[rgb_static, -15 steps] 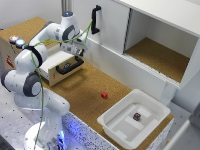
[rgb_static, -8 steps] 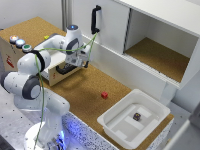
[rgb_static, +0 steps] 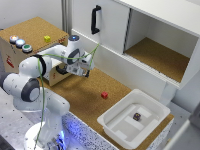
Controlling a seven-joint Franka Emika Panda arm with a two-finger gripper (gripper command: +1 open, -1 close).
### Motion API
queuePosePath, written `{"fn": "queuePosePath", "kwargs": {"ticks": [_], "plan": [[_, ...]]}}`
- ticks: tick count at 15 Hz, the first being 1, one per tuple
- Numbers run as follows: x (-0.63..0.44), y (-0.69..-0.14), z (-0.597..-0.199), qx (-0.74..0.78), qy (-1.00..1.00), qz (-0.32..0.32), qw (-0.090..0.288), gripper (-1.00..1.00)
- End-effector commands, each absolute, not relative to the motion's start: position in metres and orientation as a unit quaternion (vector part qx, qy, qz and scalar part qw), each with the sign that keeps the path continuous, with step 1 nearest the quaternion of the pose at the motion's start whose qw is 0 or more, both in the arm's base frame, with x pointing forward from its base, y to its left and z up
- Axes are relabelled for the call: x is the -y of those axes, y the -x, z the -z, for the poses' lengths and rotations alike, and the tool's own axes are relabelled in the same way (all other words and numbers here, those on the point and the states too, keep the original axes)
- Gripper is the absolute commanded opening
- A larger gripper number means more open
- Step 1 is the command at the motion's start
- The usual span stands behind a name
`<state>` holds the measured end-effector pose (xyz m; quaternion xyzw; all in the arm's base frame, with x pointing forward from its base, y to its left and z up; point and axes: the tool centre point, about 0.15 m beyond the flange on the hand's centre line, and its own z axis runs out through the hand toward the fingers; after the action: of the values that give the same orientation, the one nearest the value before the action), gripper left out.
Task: Close the drawer
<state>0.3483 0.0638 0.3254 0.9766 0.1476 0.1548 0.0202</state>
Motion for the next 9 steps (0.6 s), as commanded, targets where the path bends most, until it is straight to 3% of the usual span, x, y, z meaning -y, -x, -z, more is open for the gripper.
{"fn": "queuePosePath", "kwargs": {"ticks": [1, 9], "plan": [[-0.072, -0.353, -0.308, -0.118, -0.98, -0.158, 0.0, -1.0], [-0.102, -0.355, -0.323, -0.08, -0.994, -0.078, -0.002, -1.0]]}}
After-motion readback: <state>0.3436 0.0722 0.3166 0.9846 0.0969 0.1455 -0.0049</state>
